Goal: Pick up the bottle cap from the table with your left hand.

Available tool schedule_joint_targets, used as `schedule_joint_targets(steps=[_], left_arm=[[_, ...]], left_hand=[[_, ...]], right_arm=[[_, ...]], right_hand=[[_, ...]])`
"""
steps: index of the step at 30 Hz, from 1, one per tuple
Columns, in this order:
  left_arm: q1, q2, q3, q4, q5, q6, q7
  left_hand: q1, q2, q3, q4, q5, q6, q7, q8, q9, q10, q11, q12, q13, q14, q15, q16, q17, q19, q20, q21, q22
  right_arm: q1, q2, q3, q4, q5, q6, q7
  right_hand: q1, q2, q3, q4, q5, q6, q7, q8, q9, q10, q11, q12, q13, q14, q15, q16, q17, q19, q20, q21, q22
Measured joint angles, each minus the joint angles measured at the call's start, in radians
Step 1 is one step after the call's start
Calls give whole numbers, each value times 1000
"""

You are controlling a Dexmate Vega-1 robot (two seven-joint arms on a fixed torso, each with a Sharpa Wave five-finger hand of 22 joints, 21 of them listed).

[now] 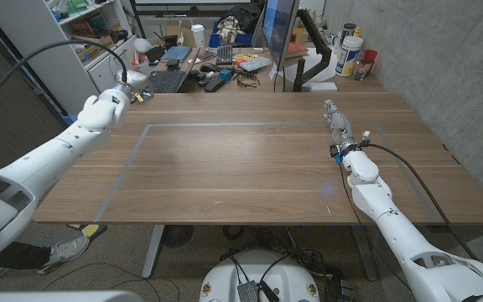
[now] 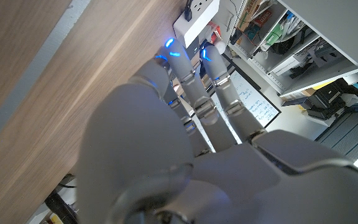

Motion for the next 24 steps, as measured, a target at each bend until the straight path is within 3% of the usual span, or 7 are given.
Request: schedule_joint_targets(steps=[24], left_arm=[[2, 1, -25, -34, -7, 13, 16]], left_hand=[[-5, -6, 3, -3, -3, 0, 0, -4, 1, 3, -1, 0, 0, 12, 1, -15, 5, 0, 0, 18, 3]], right_arm=[[-12, -4, 5, -6, 6, 11, -5]], right_hand=[[0, 0, -3, -3, 0, 0, 0, 0, 0, 0, 0, 0, 0, 0, 0, 0, 0, 0, 0, 0, 0]])
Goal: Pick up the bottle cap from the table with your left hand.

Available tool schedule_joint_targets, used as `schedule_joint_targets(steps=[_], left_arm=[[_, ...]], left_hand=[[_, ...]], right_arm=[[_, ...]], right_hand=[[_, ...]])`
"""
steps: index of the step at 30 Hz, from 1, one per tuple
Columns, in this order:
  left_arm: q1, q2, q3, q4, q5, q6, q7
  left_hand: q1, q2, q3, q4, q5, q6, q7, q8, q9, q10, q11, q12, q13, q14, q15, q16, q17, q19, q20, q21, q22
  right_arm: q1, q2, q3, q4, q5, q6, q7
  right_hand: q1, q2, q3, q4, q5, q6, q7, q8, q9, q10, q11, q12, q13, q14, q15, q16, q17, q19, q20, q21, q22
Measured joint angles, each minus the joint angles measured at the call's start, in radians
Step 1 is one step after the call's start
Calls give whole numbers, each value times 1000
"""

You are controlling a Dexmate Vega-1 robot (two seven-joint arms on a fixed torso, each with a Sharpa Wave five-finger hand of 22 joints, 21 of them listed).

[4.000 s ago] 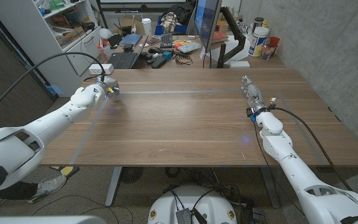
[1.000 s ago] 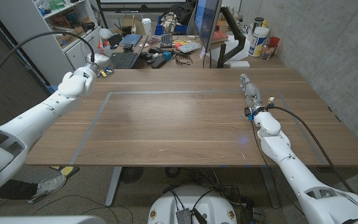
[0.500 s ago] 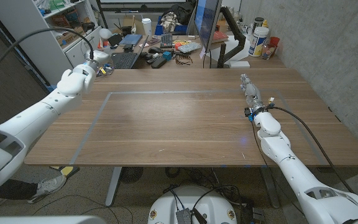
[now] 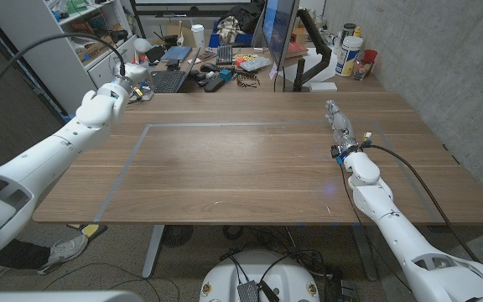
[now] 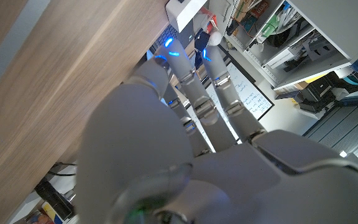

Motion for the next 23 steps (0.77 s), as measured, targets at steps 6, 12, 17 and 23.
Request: schedule_joint_targets(steps=[6, 12, 17, 23], left_arm=[[3, 1, -5, -6, -2, 2, 11], [3, -1, -6, -6, -5, 0, 26], [-6, -5, -9, -2, -9, -5, 40], [-8, -5, -16, -1, -22, -14, 66]], left_hand=[[-2, -3, 4, -4, 0, 0, 0, -4, 0, 0, 0, 0, 0, 6, 3, -3, 5, -4, -4, 0, 0], [-2, -3, 4, -4, 0, 1, -1, -4, 0, 0, 0, 0, 0, 6, 3, -6, 5, -4, -4, 4, 0], [-1, -4, 4, -4, 0, 13, 2, -7, 0, 4, -4, 1, 0, 8, 2, -10, 5, -4, -4, 8, 0], [-1, -4, 4, -4, 0, 14, 3, -7, 3, 4, -4, 1, 0, 12, 2, -10, 9, -4, -4, 8, 0]], right_arm=[[-11, -5, 5, -17, 1, 0, -6], [-24, -10, 13, -36, 2, -5, -15], [-29, -11, 18, -43, 2, -21, -26], [-11, -7, 18, -21, 1, -24, -25]], right_hand=[[0, 0, 0, 0, 0, 0, 0, 0, 0, 0, 0, 0, 0, 0, 0, 0, 0, 0, 0, 0, 0], [0, 0, -4, 4, 0, 0, 0, 0, 0, 0, 0, 0, 0, 0, 0, 0, 0, 0, 0, -4, 0], [0, 0, -4, 4, 0, 0, 0, 0, 0, 5, -5, 0, 0, 4, -4, 0, 0, 0, 0, -4, 0], [0, 0, -4, 4, 0, 0, 0, 0, 0, 5, -5, 0, 0, 4, -4, 0, 0, 0, 0, -4, 0]])
